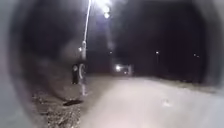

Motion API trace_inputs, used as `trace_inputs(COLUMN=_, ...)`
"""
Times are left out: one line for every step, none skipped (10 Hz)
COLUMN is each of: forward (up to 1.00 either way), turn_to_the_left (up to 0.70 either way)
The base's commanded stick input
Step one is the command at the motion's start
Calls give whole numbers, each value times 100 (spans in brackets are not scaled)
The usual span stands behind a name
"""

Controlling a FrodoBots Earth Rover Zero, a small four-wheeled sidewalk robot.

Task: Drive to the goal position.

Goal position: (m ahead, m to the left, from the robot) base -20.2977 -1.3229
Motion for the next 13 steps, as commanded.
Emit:
trace_inputs(forward=70, turn_to_the_left=-33)
trace_inputs(forward=70, turn_to_the_left=-35)
trace_inputs(forward=70, turn_to_the_left=-35)
trace_inputs(forward=70, turn_to_the_left=-35)
trace_inputs(forward=70, turn_to_the_left=0)
trace_inputs(forward=70, turn_to_the_left=0)
trace_inputs(forward=70, turn_to_the_left=0)
trace_inputs(forward=70, turn_to_the_left=0)
trace_inputs(forward=70, turn_to_the_left=0)
trace_inputs(forward=70, turn_to_the_left=0)
trace_inputs(forward=70, turn_to_the_left=0)
trace_inputs(forward=70, turn_to_the_left=0)
trace_inputs(forward=70, turn_to_the_left=0)
